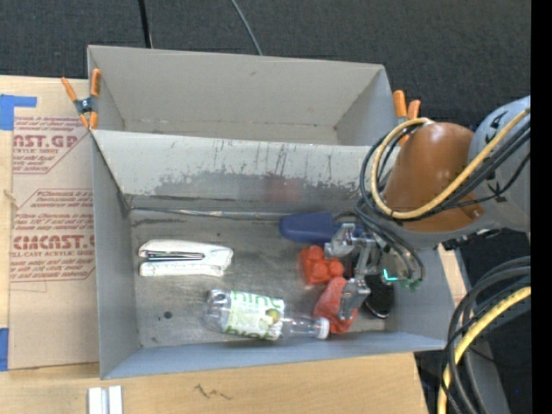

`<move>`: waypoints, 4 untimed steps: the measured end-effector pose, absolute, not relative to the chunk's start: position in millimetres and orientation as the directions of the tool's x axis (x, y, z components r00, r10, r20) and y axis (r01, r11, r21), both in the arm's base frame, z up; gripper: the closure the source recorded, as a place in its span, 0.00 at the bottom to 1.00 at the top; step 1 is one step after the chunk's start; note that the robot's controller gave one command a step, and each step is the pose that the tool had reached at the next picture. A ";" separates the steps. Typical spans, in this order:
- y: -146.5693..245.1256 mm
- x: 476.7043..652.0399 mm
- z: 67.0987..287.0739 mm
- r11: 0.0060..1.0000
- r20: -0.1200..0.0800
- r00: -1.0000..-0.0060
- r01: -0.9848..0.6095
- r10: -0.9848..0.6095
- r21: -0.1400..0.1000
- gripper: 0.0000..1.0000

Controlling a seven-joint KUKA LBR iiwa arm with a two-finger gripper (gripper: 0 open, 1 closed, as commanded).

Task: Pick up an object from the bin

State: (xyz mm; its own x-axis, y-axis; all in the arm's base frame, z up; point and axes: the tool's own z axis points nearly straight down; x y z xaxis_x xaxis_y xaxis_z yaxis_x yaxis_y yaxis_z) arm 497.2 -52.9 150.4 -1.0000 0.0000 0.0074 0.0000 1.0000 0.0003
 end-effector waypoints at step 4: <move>3.9 492.1 71.6 0.998 -0.003 -0.998 0.067 0.067 0.001 1.00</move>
Offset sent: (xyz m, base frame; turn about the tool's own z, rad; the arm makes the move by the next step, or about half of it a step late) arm -0.0040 0.0226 -0.0804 -0.0474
